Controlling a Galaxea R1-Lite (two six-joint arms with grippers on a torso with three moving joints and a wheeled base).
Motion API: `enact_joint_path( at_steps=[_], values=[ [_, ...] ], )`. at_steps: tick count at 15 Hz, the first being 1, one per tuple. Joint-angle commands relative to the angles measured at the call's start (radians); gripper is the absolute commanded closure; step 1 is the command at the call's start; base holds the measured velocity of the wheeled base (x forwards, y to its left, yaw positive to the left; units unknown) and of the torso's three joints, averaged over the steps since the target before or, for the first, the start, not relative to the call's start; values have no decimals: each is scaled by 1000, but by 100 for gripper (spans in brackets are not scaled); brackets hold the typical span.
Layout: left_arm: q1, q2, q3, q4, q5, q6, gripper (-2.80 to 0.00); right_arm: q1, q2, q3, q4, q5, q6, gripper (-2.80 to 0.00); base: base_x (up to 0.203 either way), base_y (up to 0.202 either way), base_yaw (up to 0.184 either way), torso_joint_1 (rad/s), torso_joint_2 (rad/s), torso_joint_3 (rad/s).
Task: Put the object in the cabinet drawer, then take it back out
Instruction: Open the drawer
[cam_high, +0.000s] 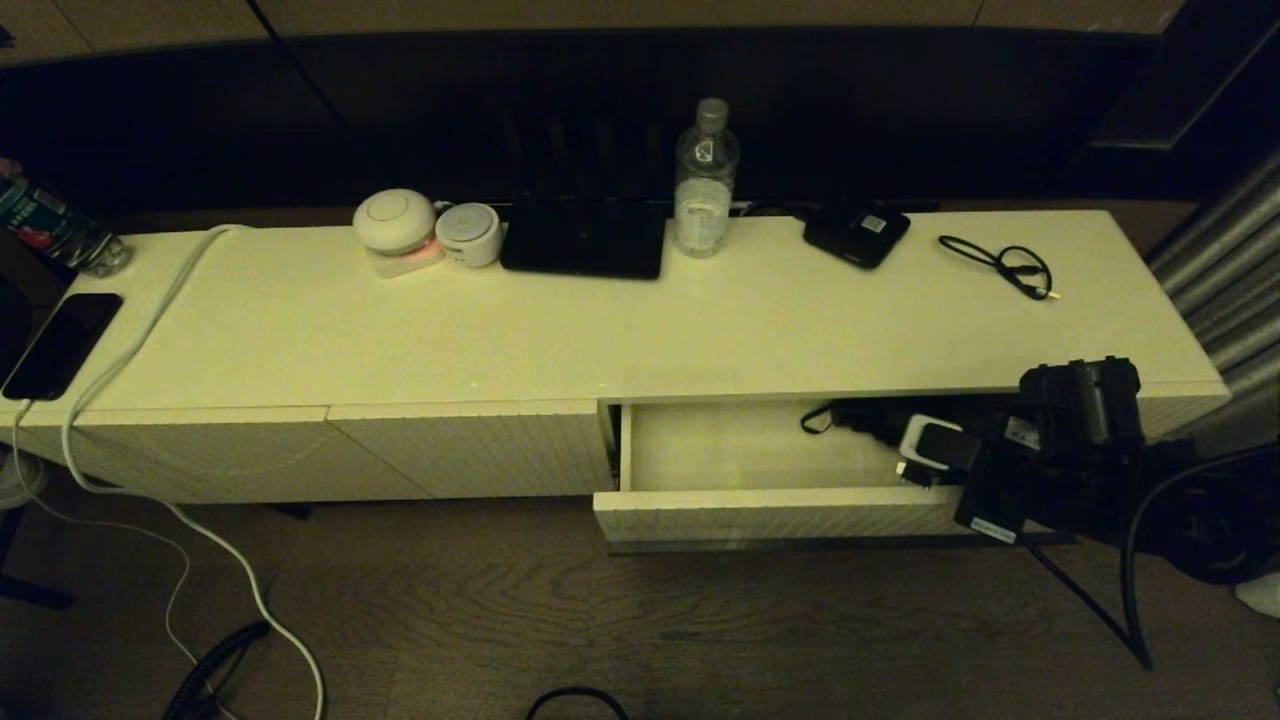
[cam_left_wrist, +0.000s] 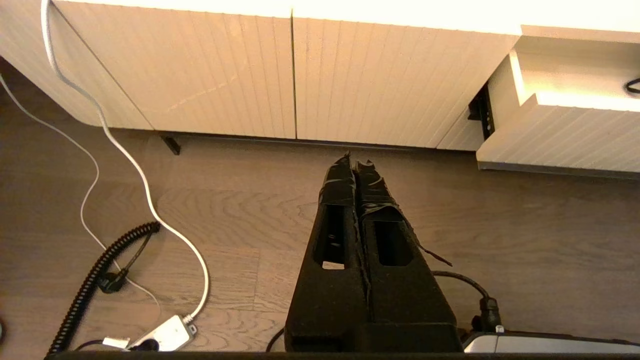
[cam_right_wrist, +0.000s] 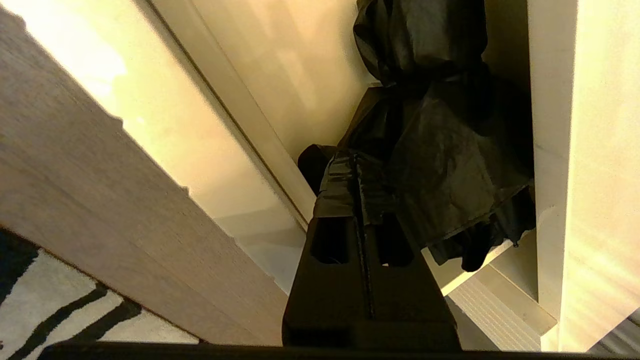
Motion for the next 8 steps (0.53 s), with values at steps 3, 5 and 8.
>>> enact_joint_path(
  at_steps=[3,5,8],
  values=[
    [1,-2,0,0,1,-1,0,0,-47,71,12,5,-13,0,0,0,0,0,0,0],
    [1,-2,0,0,1,-1,0,0,-64,103,31,8,-18,0,0,0,0,0,0,0],
    [0,-2,0,0,1,-1,0,0,-82,158,60,11,-45,0,0,0,0,0,0,0]
  ],
)
